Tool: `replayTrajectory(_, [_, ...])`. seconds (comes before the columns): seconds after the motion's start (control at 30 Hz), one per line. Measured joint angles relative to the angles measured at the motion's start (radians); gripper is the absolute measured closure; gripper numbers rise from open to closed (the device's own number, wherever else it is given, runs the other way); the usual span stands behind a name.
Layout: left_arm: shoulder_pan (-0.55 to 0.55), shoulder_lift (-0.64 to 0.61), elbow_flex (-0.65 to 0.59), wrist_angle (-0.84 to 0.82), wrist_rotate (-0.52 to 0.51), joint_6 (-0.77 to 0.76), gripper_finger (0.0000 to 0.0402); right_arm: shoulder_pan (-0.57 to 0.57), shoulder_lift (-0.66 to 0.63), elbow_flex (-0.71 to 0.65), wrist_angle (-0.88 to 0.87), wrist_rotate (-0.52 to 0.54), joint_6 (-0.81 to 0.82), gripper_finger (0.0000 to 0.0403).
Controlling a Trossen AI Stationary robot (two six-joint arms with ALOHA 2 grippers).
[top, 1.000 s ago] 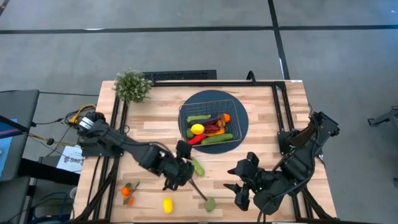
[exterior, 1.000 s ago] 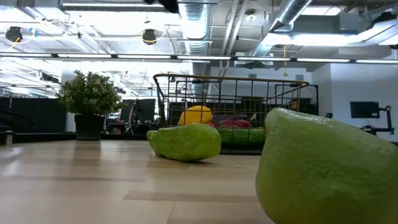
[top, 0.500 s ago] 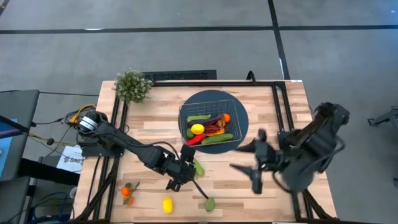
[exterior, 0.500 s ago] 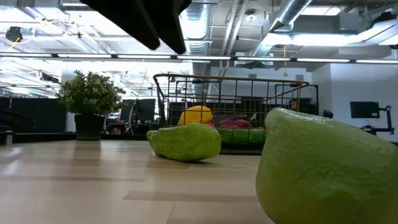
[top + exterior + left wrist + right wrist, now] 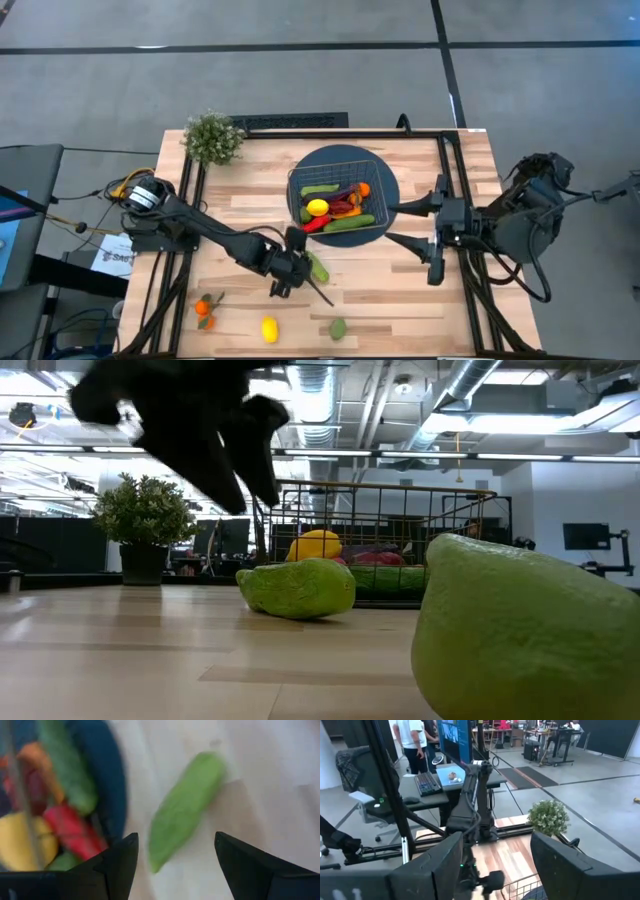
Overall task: Build produce basket
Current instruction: Adjust the wire basket, then put the cucumber into the wire basket
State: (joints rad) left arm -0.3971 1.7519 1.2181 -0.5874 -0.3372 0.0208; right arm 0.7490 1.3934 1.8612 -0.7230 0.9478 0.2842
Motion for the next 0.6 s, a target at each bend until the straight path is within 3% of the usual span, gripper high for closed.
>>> replayTrajectory(0.43, [0.159,0.0,-0.03,0.028,-0.068,-0.032,0.0152,0.004,0.001,0.0,-0.002,-0.005,0.002,0.0148])
replayTrajectory(0.6, [0.183,0.0,-0.03,0.03,0.006,-0.059,0.0152,0.004,0.001,0.0,-0.003,-0.007,0.002,0.0148])
